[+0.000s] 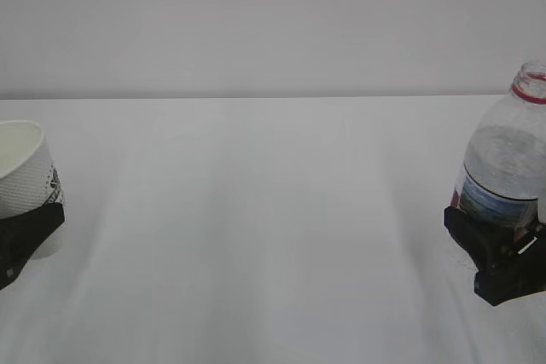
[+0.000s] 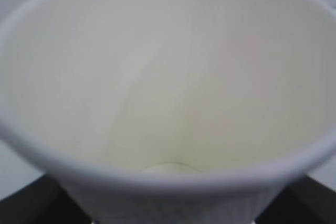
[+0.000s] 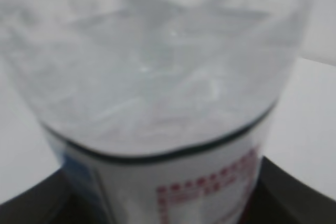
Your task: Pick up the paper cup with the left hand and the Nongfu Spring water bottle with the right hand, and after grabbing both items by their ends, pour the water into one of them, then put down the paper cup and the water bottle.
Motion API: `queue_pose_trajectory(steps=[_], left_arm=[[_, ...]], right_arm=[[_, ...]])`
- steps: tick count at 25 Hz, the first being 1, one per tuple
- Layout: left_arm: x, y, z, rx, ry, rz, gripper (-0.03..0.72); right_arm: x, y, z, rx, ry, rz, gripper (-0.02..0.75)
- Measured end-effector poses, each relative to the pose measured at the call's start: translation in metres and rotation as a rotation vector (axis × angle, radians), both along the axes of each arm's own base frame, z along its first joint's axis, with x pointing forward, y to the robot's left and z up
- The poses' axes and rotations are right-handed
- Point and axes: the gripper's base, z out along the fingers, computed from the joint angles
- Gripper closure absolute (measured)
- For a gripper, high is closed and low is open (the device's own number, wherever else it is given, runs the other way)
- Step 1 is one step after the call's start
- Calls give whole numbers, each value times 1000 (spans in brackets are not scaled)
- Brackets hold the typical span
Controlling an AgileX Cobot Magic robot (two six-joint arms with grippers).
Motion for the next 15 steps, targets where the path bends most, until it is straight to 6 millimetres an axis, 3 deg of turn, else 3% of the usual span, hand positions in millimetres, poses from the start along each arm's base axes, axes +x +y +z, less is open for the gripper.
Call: queue_pose_trajectory(steps=[9, 15], left_arm=[[-6, -9, -2, -4, 22, -121, 104], [-11, -27, -2, -12, 33, -236, 104]], right_arm=[[-4, 2, -1, -7, 8, 30, 253], [-4, 3, -1, -8, 8, 43, 253]])
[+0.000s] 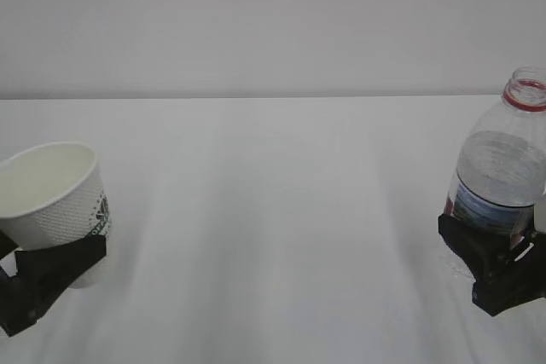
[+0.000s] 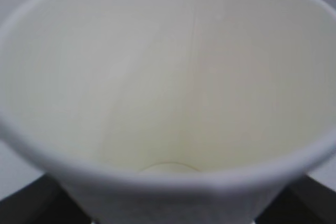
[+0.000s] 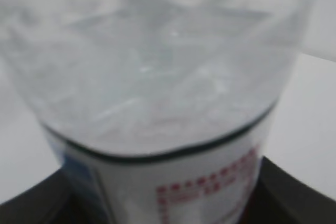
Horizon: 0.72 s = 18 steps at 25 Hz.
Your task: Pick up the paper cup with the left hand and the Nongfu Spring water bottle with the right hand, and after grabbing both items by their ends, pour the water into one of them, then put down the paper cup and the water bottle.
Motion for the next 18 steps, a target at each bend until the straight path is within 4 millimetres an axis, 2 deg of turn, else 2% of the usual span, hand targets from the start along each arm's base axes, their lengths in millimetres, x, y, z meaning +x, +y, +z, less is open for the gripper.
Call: queue_pose_trajectory(steps=[7, 18], left_arm=[[-7, -19, 0, 1, 0, -113, 104], [-15, -35, 0, 0, 1, -214, 104]], right_arm=[[-1, 2, 0, -4, 0, 21, 253], [-1, 2, 0, -7, -1, 34, 253]])
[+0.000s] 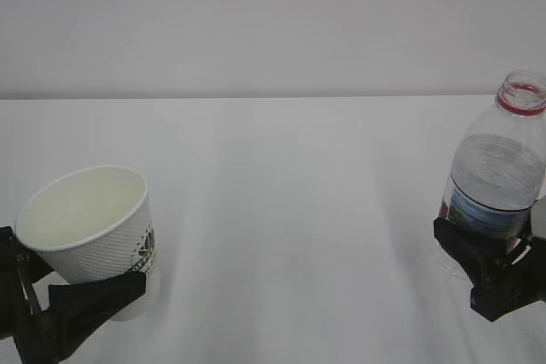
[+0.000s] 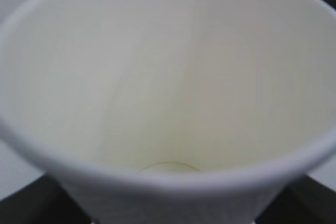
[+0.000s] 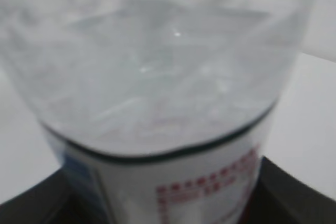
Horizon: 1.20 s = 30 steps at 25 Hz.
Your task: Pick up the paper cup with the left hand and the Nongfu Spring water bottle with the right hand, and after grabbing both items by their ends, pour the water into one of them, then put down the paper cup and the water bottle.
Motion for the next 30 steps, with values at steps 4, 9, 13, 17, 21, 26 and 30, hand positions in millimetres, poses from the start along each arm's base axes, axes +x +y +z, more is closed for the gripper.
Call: queue_pose_trajectory(steps=[4, 9, 13, 17, 21, 26, 30], left_arm=[[-4, -6, 0, 3, -1, -51, 104], [-8, -12, 0, 6, -3, -98, 104], [-3, -15, 3, 7, -30, -119, 104], [5, -18, 8, 4, -63, -135, 104], [11, -20, 9, 4, -74, -151, 104], [16, -33, 7, 1, -73, -210, 104], [19, -52, 8, -7, -88, -283, 104]], right_arm=[[0, 0, 0, 0, 0, 1, 253], [0, 0, 0, 0, 0, 2, 253], [0, 0, 0, -1, 0, 4, 253], [0, 0, 0, 2, 1, 2, 253], [0, 0, 0, 7, 4, 1, 253], [0, 0, 0, 9, 5, 0, 253], [0, 0, 0, 9, 5, 0, 253]])
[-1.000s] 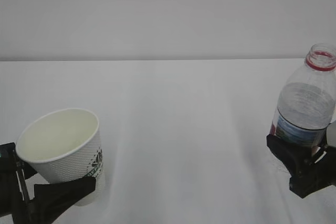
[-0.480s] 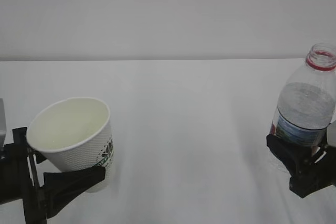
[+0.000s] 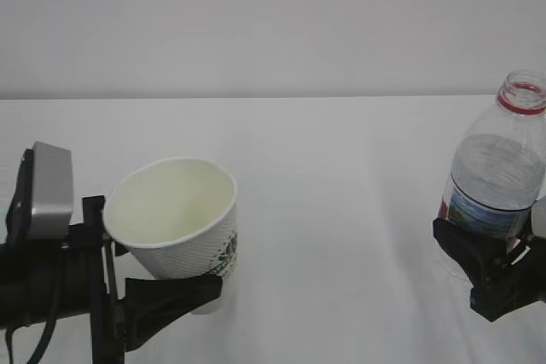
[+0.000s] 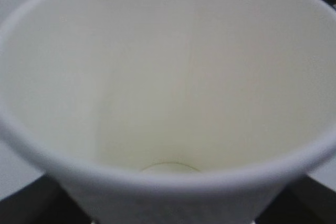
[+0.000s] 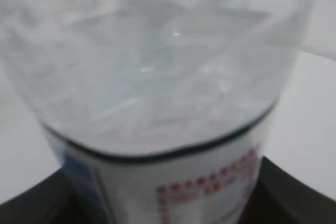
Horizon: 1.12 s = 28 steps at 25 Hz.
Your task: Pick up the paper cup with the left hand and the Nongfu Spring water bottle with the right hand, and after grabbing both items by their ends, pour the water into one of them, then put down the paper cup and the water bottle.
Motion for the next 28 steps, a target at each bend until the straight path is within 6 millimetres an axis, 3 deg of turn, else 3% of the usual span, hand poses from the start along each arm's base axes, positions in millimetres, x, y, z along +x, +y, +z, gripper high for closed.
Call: queue_pose_trajectory(steps=[15, 28], left_arm=[[1, -76, -7, 12, -9, -216, 105], [6, -86, -4, 17, -12, -209, 125]], right_arm=[[0, 0, 0, 0, 0, 1, 253], [0, 0, 0, 2, -1, 4, 253]])
